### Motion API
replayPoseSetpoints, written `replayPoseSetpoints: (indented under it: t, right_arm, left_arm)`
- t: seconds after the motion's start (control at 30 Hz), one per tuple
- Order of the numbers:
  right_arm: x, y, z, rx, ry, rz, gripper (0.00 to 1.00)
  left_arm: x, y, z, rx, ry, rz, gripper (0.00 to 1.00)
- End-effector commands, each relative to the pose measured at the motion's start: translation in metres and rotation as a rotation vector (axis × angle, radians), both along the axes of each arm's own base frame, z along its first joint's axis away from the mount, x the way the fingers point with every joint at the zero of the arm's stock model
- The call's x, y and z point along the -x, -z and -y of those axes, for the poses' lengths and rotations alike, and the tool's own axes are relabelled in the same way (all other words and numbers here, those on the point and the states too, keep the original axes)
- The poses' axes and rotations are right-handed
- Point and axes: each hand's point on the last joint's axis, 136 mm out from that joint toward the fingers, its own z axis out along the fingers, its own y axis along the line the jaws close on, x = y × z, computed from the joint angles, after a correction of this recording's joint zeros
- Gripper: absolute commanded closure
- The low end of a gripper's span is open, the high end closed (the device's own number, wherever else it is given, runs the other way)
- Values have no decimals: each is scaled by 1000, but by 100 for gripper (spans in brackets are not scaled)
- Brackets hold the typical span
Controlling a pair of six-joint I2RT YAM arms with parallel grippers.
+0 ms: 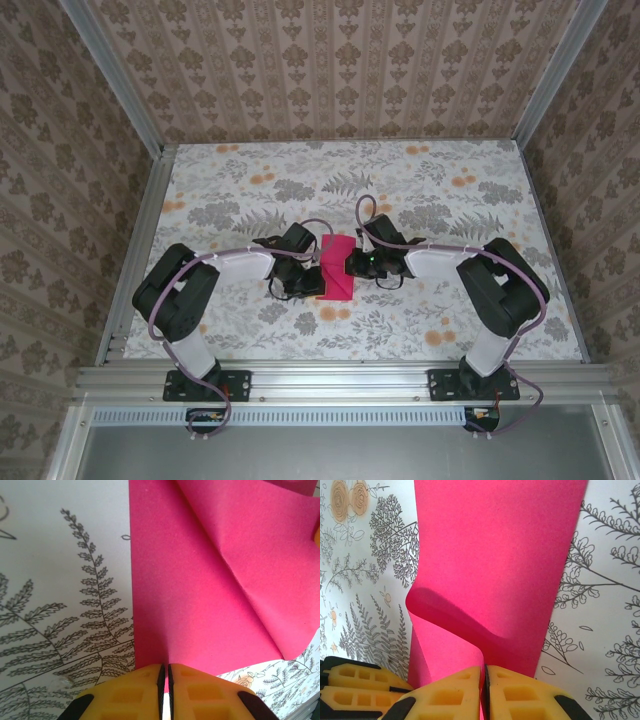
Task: Fold a paper plane with a square sheet of paper (pick it up from the middle)
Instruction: Fold the triangle a second time at the center of the table.
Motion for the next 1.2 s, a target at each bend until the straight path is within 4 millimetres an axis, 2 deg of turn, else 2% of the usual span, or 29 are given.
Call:
replayPoseSetpoints:
  t: [0.0,0.77,1.17]
  right_arm:
    - [-5,4,5,37,3,-3,88]
    - [-6,20,4,46,-8,-38,87]
    - [-7,-2,-7,-43,-44,19,87]
  left_arm:
    - [9,11,-14,-84,13,-29,85]
    - [7,6,-9,-59,24,-22,85]
    - [7,8,-9,-69,26,-25,86]
